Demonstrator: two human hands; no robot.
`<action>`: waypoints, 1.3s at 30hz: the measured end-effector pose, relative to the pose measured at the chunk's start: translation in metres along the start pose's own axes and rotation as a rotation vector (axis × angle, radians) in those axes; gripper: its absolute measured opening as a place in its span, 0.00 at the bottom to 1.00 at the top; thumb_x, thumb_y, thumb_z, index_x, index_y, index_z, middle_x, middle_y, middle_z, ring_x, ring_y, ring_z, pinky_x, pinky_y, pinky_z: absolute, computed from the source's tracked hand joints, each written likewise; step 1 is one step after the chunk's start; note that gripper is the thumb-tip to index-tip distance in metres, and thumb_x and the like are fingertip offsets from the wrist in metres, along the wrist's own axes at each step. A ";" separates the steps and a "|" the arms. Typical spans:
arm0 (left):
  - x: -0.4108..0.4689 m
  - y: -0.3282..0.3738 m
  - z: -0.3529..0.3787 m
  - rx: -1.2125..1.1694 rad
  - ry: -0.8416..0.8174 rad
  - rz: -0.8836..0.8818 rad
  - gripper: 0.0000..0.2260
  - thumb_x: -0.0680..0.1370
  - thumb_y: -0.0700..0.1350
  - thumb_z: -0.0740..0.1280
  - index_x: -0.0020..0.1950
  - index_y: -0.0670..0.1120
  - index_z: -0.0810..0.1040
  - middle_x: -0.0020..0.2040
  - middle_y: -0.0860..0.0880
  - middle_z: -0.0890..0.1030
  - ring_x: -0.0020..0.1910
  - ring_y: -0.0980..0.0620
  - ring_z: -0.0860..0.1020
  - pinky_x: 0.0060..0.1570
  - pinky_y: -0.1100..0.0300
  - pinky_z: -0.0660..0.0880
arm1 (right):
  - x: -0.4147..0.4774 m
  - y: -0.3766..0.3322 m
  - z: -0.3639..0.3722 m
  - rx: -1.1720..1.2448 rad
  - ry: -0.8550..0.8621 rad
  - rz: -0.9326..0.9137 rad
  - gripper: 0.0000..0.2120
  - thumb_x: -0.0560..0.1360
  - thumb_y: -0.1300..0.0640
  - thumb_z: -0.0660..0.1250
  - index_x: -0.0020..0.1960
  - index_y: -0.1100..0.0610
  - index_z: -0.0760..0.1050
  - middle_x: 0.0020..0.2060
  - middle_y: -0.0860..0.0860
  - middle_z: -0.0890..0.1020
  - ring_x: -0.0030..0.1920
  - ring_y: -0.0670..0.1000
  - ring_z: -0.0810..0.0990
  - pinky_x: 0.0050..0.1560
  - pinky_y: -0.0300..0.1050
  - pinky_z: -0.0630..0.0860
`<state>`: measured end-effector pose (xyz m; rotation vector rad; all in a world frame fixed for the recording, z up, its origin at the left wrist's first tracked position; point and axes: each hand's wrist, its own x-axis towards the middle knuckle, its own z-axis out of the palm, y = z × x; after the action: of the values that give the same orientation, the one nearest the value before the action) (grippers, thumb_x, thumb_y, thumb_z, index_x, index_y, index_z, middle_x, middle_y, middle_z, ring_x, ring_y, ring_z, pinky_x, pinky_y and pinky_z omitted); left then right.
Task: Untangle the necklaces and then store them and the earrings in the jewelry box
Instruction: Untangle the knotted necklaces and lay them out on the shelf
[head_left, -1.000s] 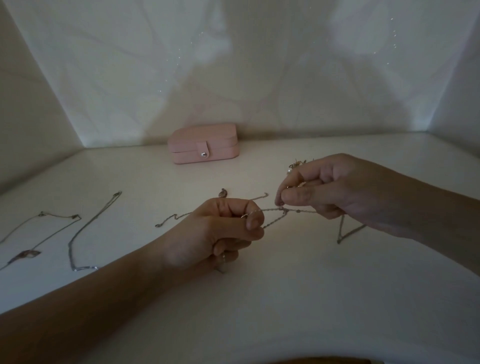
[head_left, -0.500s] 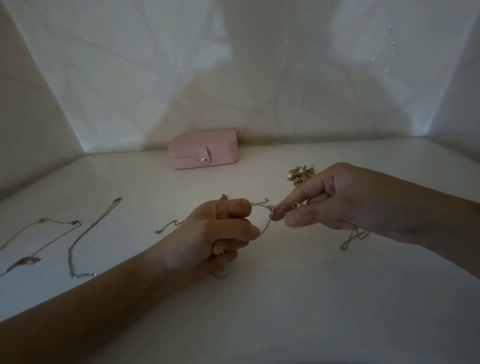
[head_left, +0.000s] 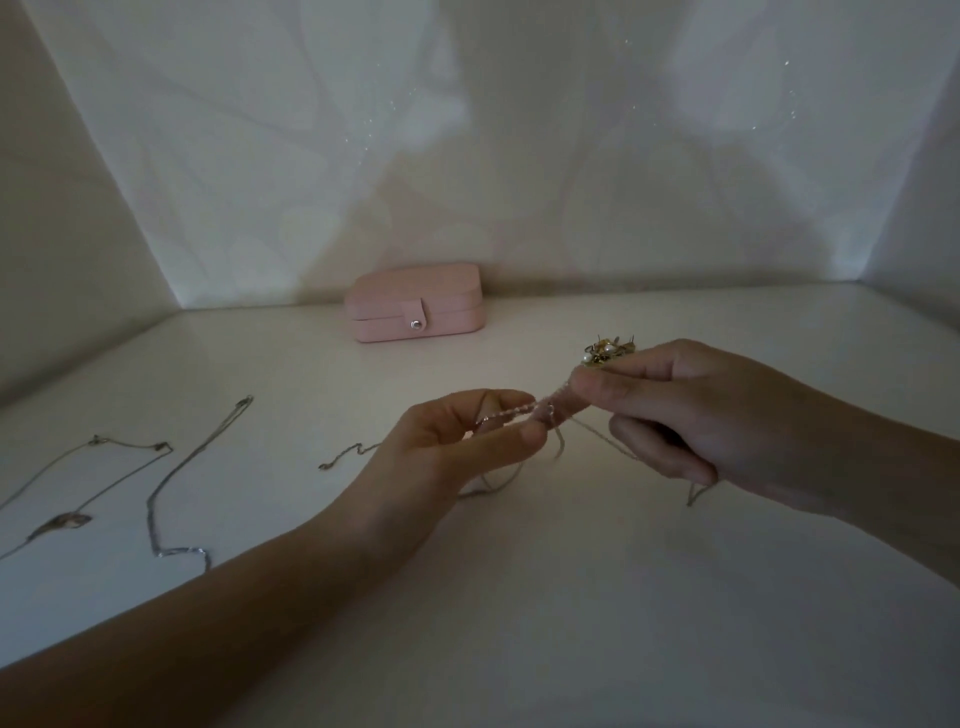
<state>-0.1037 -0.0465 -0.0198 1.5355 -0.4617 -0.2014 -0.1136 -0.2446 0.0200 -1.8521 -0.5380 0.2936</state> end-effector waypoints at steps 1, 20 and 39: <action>0.001 0.000 0.000 -0.011 0.008 0.006 0.18 0.67 0.43 0.73 0.36 0.32 0.67 0.42 0.46 0.80 0.45 0.47 0.72 0.49 0.55 0.65 | 0.000 0.000 0.001 0.006 -0.019 -0.007 0.17 0.75 0.45 0.58 0.49 0.49 0.84 0.17 0.52 0.63 0.22 0.46 0.58 0.27 0.31 0.64; -0.001 0.005 0.005 -0.264 0.010 -0.231 0.06 0.71 0.42 0.72 0.35 0.49 0.81 0.33 0.52 0.77 0.25 0.59 0.60 0.20 0.71 0.57 | -0.001 0.001 0.002 0.048 -0.116 0.008 0.19 0.76 0.42 0.53 0.60 0.40 0.79 0.18 0.51 0.63 0.22 0.47 0.58 0.25 0.33 0.61; -0.002 0.002 0.007 -0.102 0.079 -0.110 0.04 0.64 0.46 0.72 0.35 0.46 0.85 0.45 0.45 0.85 0.43 0.53 0.82 0.47 0.61 0.79 | 0.008 0.017 0.009 0.031 0.137 -0.034 0.18 0.71 0.44 0.60 0.53 0.45 0.84 0.55 0.36 0.81 0.59 0.31 0.74 0.60 0.33 0.67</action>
<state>-0.1088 -0.0524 -0.0188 1.4648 -0.2999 -0.2447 -0.1073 -0.2382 0.0019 -1.8158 -0.4675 0.1506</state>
